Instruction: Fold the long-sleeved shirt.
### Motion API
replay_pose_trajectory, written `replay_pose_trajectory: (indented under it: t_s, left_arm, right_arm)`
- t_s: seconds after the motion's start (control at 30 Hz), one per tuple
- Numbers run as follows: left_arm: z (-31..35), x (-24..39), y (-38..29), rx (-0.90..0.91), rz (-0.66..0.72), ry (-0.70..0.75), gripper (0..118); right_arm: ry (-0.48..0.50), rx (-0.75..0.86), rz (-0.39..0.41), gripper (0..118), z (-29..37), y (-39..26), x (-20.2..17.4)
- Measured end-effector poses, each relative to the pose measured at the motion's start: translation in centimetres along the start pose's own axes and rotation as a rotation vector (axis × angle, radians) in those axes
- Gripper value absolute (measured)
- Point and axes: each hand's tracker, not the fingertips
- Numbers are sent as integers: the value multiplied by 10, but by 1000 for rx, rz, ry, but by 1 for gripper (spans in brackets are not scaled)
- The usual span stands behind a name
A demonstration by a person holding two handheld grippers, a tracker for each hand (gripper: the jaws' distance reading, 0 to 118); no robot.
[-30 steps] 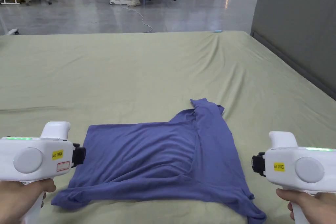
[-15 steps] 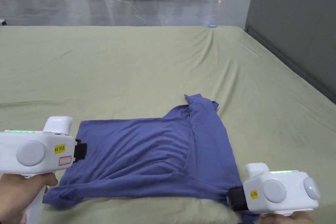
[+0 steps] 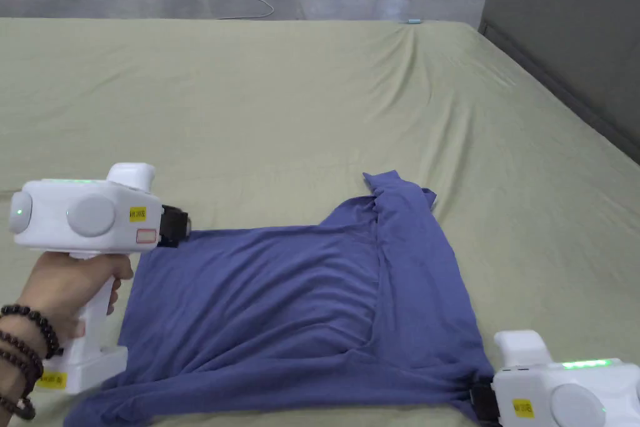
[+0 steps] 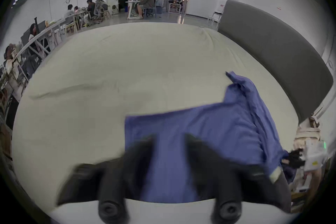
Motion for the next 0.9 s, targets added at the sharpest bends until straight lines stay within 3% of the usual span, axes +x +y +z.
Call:
replay_pose_trajectory:
  t_s: [0.03, 0.13, 0.33, 0.43, 0.47, 0.5, 0.53, 0.63, 0.73, 0.8, 0.9]
  left_arm:
    - [-21, -4, 10, -45, -14, 9, 114]
    - [-68, -20, 23, -152, -12, 106, 112]
    - [-134, -27, 11, -340, 21, 136, 109]
    - [-131, -12, 1, -277, -29, 175, 84]
    - [-125, -7, 4, -301, -21, 141, 63]
    - [-118, -2, 7, -283, -23, 98, 20]
    - [-111, 2, 9, -261, -16, 33, 0]
    - [-87, 15, 25, -224, -81, 58, 0]
    - [-60, 14, 42, -169, -80, 56, 0]
    - [-35, 6, 60, -97, -1, 8, 0]
    - [13, -17, 89, 57, 197, -118, 0]
  right_arm:
    - [6, 1, -10, 10, 0, 2, 1]
    - [6, -3, -14, 10, 0, 8, 1]
    - [-6, -16, -1, 10, -5, 23, -1]
    - [-9, -17, -4, 10, -5, 28, -3]
    - [-11, -18, -11, 10, -5, 29, -4]
    - [-11, -18, -22, 10, -3, 30, -4]
    - [-6, -14, -30, 10, -3, 31, -4]
    - [-23, -22, -90, 10, 2, 34, -7]
    - [20, 21, -47, 10, 13, 37, -5]
    - [35, 107, -71, 10, 34, 46, -1]
    - [157, 318, -153, 10, 77, 77, 18]
